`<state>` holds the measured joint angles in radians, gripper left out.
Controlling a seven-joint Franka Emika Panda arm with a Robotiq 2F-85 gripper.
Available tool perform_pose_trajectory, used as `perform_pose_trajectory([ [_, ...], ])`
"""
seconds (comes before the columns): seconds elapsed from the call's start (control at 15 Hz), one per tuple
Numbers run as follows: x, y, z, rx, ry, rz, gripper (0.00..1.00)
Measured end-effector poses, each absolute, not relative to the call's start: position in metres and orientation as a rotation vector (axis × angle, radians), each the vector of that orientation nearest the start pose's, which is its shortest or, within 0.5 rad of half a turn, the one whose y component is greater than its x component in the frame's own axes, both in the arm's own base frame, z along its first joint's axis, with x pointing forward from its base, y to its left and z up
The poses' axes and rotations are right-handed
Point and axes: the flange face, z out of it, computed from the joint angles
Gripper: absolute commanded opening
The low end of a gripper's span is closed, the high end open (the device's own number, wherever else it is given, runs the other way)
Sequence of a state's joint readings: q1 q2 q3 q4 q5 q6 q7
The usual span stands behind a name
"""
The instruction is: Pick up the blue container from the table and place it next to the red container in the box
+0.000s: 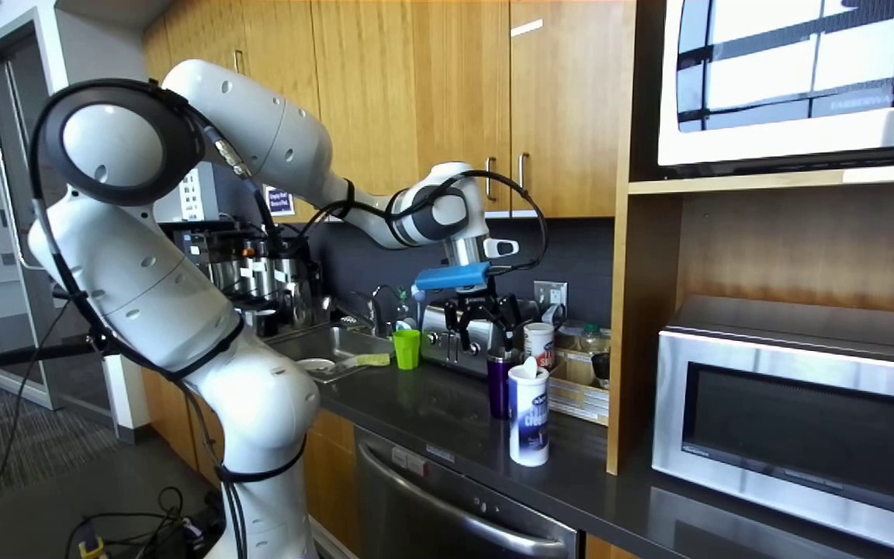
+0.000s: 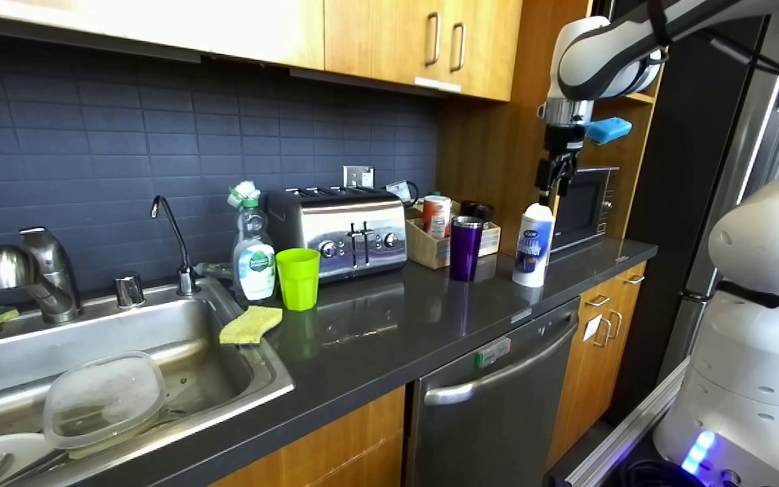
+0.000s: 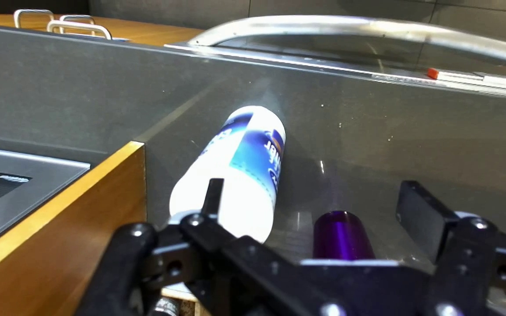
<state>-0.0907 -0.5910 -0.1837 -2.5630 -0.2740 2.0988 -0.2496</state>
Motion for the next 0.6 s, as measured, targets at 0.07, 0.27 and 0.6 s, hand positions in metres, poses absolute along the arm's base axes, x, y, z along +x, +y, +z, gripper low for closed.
perform_pose_trajectory([
  [0.07, 0.364, -0.122, 0.469, -3.298, -0.209, -0.140, 1.00],
  [0.27, 0.367, -0.135, 0.472, -3.287, -0.232, -0.153, 1.00],
  [0.6, 0.372, -0.151, 0.471, -3.237, -0.266, -0.240, 1.00],
])
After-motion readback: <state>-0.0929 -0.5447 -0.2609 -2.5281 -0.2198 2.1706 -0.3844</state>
